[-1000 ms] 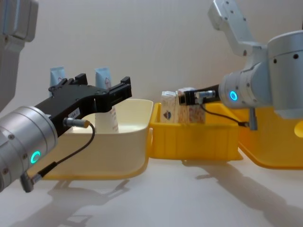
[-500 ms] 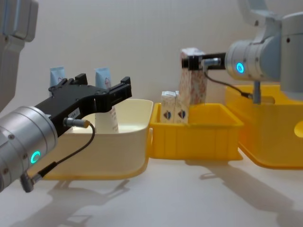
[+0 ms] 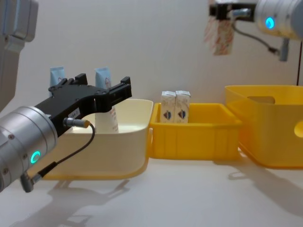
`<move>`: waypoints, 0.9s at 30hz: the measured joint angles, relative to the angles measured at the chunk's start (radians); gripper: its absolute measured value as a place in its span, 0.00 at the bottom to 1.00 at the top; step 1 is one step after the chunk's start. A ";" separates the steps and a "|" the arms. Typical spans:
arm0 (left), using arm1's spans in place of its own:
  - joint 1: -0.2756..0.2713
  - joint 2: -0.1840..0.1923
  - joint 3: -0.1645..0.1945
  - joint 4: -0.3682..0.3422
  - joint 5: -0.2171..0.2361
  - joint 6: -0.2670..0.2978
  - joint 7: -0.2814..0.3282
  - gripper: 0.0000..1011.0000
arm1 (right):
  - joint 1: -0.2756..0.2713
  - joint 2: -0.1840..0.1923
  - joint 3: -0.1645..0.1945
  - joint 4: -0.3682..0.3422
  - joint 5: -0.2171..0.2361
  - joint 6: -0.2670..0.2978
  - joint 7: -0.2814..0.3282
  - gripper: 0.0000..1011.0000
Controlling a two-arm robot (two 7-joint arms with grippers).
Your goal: Bimanual collaborative sorting of washing and personal care products
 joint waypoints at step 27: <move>0.000 0.000 0.000 0.000 0.000 0.000 0.000 0.99 | -0.015 0.059 0.104 -0.060 -0.038 0.172 -0.049 0.45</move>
